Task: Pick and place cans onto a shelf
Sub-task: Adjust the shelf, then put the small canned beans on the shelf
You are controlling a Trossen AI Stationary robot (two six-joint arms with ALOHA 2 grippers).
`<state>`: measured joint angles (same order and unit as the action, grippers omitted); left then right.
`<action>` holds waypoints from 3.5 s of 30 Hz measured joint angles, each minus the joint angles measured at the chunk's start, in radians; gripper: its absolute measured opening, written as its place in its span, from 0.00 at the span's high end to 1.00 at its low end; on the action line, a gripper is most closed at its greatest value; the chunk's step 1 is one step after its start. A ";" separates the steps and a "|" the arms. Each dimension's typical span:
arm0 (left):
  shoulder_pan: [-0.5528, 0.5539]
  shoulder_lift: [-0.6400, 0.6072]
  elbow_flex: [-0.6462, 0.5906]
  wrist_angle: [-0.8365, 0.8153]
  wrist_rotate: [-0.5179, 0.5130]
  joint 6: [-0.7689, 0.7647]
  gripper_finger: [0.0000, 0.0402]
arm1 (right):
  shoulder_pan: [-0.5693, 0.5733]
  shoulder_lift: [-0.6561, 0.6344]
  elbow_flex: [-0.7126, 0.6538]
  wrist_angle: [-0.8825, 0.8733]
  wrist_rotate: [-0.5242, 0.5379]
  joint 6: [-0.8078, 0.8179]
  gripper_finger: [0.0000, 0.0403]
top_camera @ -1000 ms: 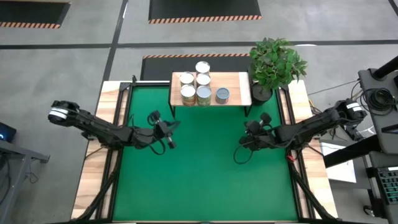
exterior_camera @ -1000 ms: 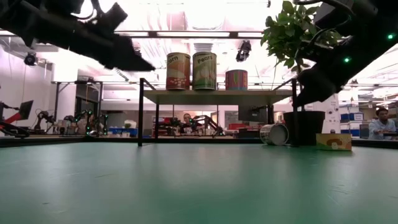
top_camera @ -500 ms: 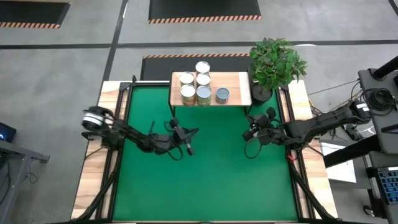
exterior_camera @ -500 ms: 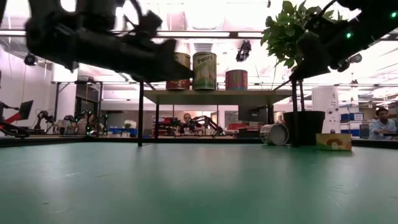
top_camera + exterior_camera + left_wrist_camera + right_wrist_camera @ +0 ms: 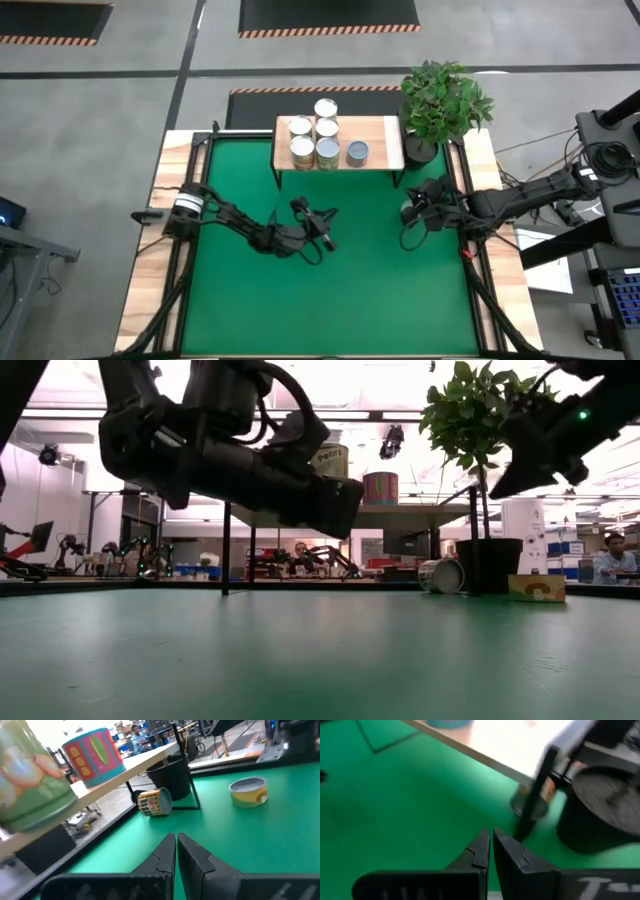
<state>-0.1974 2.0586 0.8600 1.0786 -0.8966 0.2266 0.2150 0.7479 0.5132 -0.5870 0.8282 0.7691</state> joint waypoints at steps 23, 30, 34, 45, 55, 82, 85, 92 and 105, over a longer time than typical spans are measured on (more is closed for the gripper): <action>0.035 -0.021 -0.057 -0.022 -0.083 0.071 1.00 | -0.229 0.057 -0.039 -0.022 0.008 0.031 0.98; 0.035 -0.021 -0.056 -0.022 -0.081 0.071 1.00 | -0.276 0.143 -0.040 0.060 0.010 -0.017 0.98; 0.035 -0.021 -0.056 -0.022 -0.081 0.071 1.00 | -0.300 0.194 -0.040 0.144 0.010 -0.081 0.98; 0.035 -0.021 -0.060 -0.022 -0.081 0.071 1.00 | -0.318 0.302 -0.040 0.338 0.004 -0.213 0.98; 0.035 -0.021 -0.066 -0.023 -0.081 0.071 1.00 | -0.319 0.323 -0.038 0.359 -0.018 -0.250 0.98; 0.030 -0.022 -0.067 -0.024 -0.081 0.041 1.00 | -0.325 0.309 -0.038 0.466 -0.076 -0.323 0.98; 0.027 -0.022 -0.067 -0.024 -0.081 0.040 1.00 | -0.324 0.305 -0.038 0.451 -0.076 -0.325 0.98; 0.027 -0.022 -0.067 -0.024 -0.080 -0.058 1.00 | -0.324 0.257 -0.040 0.366 -0.078 -0.309 0.98; 0.012 -0.022 -0.057 -0.060 0.077 -0.103 1.00 | -0.237 0.131 -0.034 0.307 -0.216 -0.361 0.98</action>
<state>-0.1851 2.0361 0.8028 1.0183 -0.8201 0.1233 -0.0225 0.8786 0.4797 -0.2800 0.6123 0.4084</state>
